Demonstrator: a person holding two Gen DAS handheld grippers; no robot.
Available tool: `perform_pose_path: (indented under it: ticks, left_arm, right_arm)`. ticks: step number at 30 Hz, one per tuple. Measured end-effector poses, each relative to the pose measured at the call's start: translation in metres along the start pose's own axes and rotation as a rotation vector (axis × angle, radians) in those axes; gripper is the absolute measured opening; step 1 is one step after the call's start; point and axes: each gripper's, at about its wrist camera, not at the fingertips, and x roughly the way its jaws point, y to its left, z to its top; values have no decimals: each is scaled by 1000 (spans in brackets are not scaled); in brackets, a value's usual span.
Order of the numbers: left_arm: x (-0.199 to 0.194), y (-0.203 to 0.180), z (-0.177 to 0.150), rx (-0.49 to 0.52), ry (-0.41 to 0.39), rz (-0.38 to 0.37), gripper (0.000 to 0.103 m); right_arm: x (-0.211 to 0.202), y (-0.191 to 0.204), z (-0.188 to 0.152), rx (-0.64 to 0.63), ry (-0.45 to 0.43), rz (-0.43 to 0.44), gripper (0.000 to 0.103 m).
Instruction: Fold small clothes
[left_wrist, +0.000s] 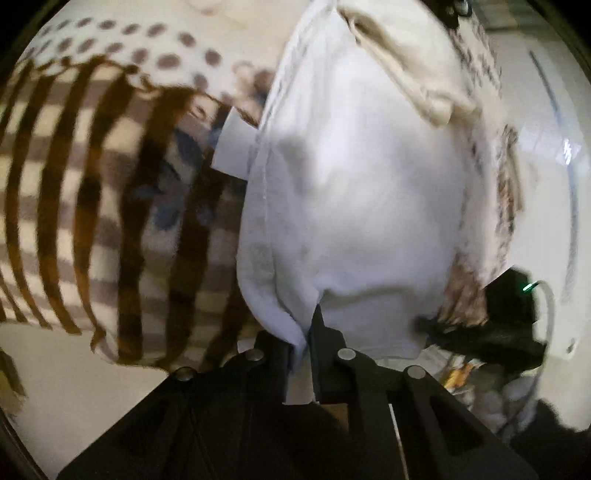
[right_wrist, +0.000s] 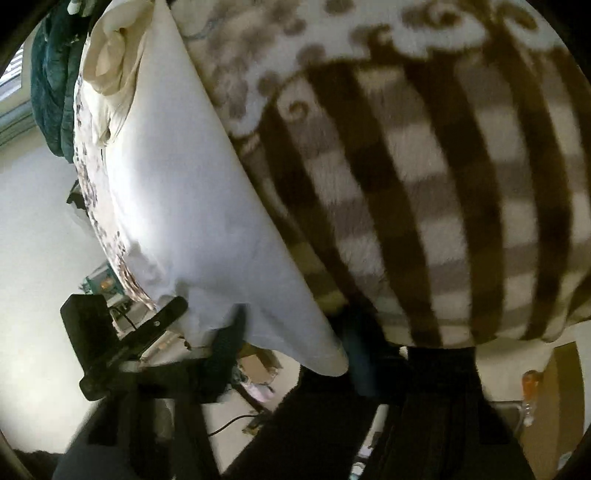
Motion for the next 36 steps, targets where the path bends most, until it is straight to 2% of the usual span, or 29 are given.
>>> perform_pose_path:
  ticks: [4, 9, 11, 14, 16, 18, 21, 22, 24, 25, 26, 28, 29, 30, 32, 33, 36]
  left_arm:
    - [-31, 2, -9, -58, -57, -53, 7]
    - [-75, -12, -2, -130, -136, -151, 6]
    - [-95, -17, 11, -131, -176, -201, 6]
    - [-110, -30, 49, -131, -229, -287, 6]
    - [-112, -41, 81, -119, -259, -331, 6]
    - [-112, -53, 127, -94, -296, -355, 6]
    - [-99, -71, 192, -71, -327, -360, 7]
    - [-94, -73, 203, -68, -327, -357, 8]
    - [-79, -76, 249, -67, -303, -336, 16]
    - [-76, -73, 260, -70, -302, -343, 28]
    - [-73, -70, 276, -83, -309, -356, 45]
    - [-77, -66, 285, -120, -329, -387, 52]
    - [-82, -62, 286, -127, -349, -418, 52]
    - [-89, -59, 283, -115, -374, -410, 53]
    - [-97, -60, 271, -67, -407, -332, 54]
    - [-99, -60, 266, -46, -413, -320, 54]
    - [-84, -68, 251, 47, -381, -194, 55]
  right_arm:
    - [-8, 16, -19, -24, -40, 62, 4]
    - [-36, 48, -37, -57, -65, 143, 4]
    - [-56, 68, -36, -60, -94, 196, 4]
    - [-84, 92, -20, -60, -148, 256, 4]
    - [-103, 114, 5, -68, -200, 303, 4]
    - [-120, 130, 36, -78, -260, 322, 4]
    - [-139, 152, 91, -71, -348, 333, 4]
    - [-139, 159, 111, -62, -372, 334, 4]
    - [-140, 174, 151, -56, -419, 326, 5]
    - [-140, 178, 170, -35, -434, 340, 8]
    - [-143, 177, 186, -4, -443, 381, 10]
    - [-159, 164, 207, 55, -463, 463, 33]
    - [-166, 162, 208, 66, -488, 480, 56]
    - [-174, 160, 207, 60, -512, 470, 64]
    - [-186, 155, 198, 12, -533, 406, 64]
    - [-188, 155, 197, -16, -533, 360, 64]
    - [-184, 147, 192, -110, -489, 186, 64]
